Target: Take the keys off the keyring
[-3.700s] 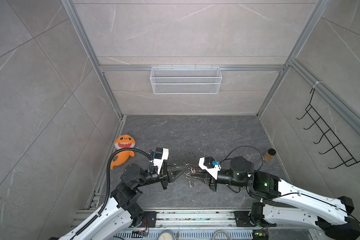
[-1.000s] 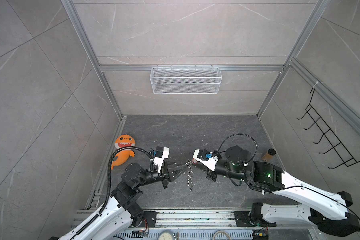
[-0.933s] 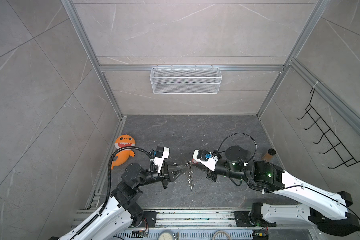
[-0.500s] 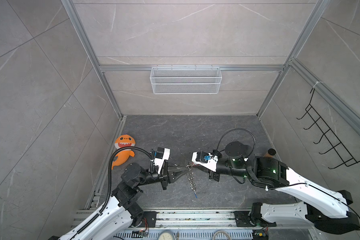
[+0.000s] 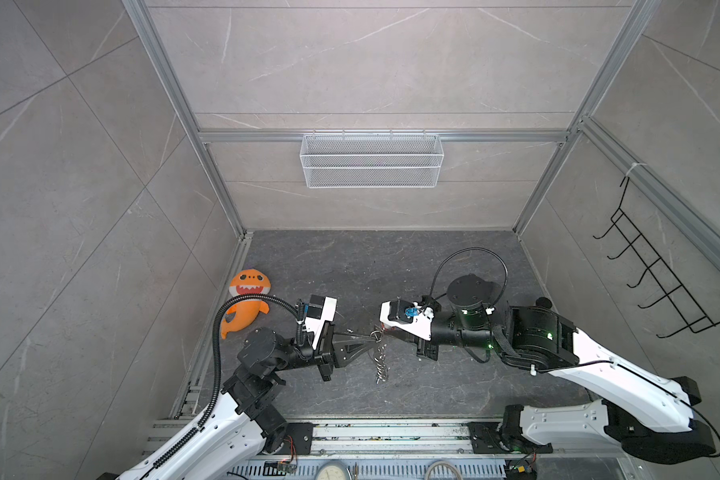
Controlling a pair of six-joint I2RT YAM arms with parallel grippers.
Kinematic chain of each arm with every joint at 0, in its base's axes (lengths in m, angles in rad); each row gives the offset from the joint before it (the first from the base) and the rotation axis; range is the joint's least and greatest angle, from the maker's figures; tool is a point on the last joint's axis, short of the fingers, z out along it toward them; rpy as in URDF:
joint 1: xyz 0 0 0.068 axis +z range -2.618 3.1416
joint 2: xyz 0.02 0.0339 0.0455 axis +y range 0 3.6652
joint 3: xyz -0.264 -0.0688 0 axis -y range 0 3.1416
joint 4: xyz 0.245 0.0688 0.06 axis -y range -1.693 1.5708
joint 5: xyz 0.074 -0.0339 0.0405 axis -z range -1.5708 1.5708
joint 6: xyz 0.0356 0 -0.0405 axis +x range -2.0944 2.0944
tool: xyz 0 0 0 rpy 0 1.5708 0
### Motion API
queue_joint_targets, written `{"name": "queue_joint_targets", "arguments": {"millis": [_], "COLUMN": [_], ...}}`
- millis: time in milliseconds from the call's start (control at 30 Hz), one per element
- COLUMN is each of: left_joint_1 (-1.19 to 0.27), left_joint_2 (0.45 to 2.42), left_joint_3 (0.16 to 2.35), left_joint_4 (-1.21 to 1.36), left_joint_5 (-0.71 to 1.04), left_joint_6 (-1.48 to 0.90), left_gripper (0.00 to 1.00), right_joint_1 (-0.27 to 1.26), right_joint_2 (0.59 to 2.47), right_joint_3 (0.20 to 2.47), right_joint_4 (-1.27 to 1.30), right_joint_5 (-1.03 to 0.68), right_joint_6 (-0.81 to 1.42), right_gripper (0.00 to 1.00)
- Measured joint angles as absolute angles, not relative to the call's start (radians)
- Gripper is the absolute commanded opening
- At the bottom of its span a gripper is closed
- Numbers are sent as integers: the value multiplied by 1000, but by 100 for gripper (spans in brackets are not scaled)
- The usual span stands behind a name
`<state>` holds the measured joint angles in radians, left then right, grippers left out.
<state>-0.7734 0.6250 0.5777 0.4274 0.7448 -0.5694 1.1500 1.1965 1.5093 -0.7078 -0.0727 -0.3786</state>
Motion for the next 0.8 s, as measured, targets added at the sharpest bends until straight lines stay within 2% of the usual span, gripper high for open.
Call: {"name": "queue_joint_targets", "arguments": {"millis": [267,800], "left_joint_1": [-774,-775], "left_joint_2": [624,638], "left_joint_3": [577,568], "left_joint_4": [417,397], "left_joint_5": [762,764], "left_joint_6": [-570,-573], "left_gripper": [0,0], "right_joint_1": [1152,1188], "right_joint_2": [1230,1317], "right_joint_3": [1531,1614], "right_joint_4": [-691,-677], "right_joint_5": [-76,-68], "right_joint_6": [-375,-363], "right_gripper": [44,48]}}
